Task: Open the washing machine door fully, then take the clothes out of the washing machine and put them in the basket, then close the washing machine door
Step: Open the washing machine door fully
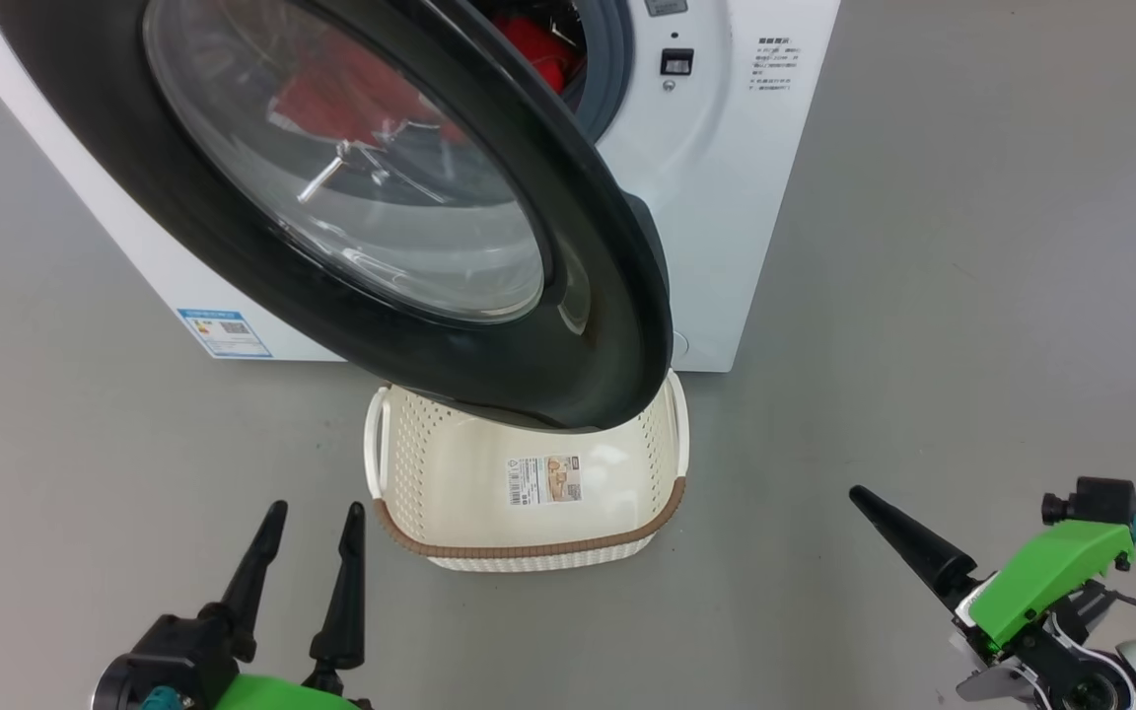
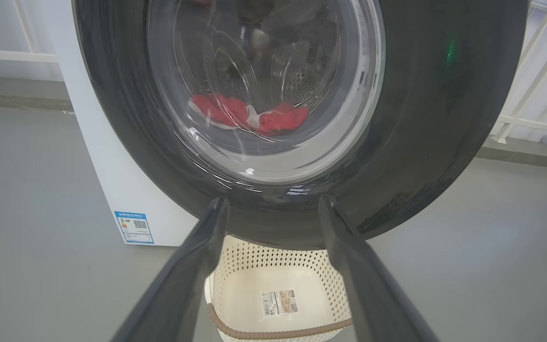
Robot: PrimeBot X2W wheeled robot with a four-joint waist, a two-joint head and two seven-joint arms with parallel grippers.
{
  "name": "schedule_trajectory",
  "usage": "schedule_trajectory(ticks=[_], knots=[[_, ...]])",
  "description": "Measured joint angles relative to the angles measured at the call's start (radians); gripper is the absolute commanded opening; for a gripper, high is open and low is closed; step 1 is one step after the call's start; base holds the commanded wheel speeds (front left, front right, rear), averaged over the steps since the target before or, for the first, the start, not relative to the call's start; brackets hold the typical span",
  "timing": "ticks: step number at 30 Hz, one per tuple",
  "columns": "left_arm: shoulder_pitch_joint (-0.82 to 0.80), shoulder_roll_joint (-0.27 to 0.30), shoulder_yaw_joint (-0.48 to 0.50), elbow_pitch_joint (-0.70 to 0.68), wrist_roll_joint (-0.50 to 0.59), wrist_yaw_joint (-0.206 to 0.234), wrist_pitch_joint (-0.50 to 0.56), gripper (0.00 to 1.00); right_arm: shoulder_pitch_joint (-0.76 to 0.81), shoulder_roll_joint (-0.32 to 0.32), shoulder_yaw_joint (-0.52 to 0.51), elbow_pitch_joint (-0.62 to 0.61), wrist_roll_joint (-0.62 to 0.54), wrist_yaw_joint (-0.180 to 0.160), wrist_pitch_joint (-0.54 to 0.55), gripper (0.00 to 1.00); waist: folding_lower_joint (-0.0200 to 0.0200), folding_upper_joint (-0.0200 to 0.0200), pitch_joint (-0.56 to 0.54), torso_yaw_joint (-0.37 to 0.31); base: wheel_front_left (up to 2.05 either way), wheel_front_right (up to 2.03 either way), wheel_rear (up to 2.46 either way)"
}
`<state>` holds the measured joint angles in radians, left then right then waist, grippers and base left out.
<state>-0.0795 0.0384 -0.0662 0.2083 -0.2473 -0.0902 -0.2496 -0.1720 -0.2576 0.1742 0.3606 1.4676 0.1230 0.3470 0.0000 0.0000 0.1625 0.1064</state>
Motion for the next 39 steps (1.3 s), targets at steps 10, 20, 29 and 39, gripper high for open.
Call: schedule_trajectory(ticks=[10, 20, 29, 39], knots=[[0.003, 0.0, 0.012, 0.008, 0.0, 0.0, 0.0, 1.0, 0.045, -0.059, 0.102, -0.016, -0.12, 0.0, -0.232, 1.0, 0.0, 0.0, -0.004, -0.015, 0.0, 0.0, 0.0], [0.003, 0.0, 0.013, 0.018, 0.0, -0.007, 0.0, 1.0, 0.044, -0.143, 0.308, 0.0, -0.248, 0.0, -0.526, 1.0, 0.0, 0.0, -0.011, -0.019, 0.0, 0.0, 0.0], [0.005, 0.0, 0.013, 0.022, 0.002, -0.007, 0.0, 1.0, 0.02, -0.159, 0.322, 0.034, -0.423, 0.0, -0.595, 1.0, 0.0, 0.0, -0.016, -0.02, 0.0, 0.0, 0.0], [0.019, 0.0, 0.012, 0.024, 0.003, -0.009, 0.0, 1.0, 0.098, -0.06, 0.079, -0.04, -0.702, 0.0, -0.599, 1.0, 0.0, 0.0, -0.018, -0.015, 0.0, 0.0, 0.0]])
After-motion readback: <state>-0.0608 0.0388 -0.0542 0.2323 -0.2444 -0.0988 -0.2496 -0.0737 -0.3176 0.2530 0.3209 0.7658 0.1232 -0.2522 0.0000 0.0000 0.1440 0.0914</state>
